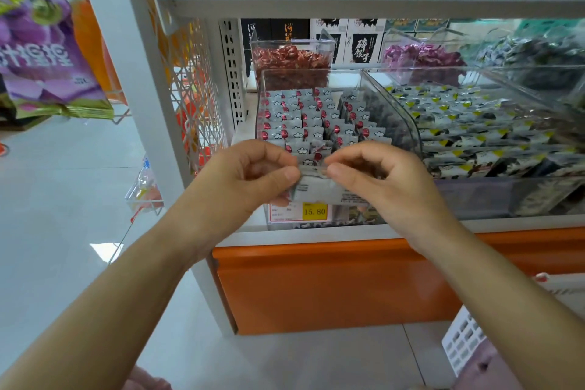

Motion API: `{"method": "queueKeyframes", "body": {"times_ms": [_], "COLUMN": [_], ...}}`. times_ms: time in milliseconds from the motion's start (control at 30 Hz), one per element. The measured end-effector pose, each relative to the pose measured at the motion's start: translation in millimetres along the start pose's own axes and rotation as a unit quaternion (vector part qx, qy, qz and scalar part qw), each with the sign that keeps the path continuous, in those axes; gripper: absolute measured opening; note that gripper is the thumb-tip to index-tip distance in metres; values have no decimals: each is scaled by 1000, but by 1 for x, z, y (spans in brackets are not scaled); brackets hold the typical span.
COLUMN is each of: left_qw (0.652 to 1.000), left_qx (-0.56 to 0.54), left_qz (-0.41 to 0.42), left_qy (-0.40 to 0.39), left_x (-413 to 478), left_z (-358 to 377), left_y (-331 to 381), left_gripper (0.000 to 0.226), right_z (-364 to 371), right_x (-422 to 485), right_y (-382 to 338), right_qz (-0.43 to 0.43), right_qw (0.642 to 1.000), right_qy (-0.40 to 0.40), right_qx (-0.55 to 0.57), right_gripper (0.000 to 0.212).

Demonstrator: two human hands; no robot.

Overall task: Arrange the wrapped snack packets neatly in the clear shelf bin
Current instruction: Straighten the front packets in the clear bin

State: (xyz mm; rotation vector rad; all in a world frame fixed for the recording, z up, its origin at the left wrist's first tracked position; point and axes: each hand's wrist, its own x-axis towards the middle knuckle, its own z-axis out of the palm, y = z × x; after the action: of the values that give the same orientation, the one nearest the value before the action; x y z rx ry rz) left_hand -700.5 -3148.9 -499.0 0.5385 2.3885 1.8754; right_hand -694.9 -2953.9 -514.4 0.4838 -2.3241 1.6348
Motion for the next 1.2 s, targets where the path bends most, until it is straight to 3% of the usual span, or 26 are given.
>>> {"method": "queueKeyframes", "body": {"times_ms": [167,433,633,800,933,1100,1200], "left_qw": [1000,995,987,988,980,971,967], "left_qx": [-10,82,143,137,170,215,236], "left_qz": [12,56,65,62,88,85,79], "left_qy": [5,-15,10,-21,-48,-54,-47], "left_x": [0,-1,1,6,6,8,9], "left_z": [1,0,9,3,-2,-6,-6], "left_y": [2,3,1,3,5,7,5], "left_gripper": [27,26,17,15,17,30,23], "right_z": [2,5,12,14,14,14,13], "right_x": [-2,-3,-4,-3,-3,-3,-3], "right_y": [-4,-2,-1,-1,0,3,2], "right_qz": [-6,0,10,10,13,8,6], "right_qw": [999,1000,996,996,997,999,999], "right_qy": [-28,7,31,31,28,10,-9], "right_qx": [15,-23,-81,-86,-68,-49,-39], "right_gripper": [24,22,37,29,39,34,31]}}
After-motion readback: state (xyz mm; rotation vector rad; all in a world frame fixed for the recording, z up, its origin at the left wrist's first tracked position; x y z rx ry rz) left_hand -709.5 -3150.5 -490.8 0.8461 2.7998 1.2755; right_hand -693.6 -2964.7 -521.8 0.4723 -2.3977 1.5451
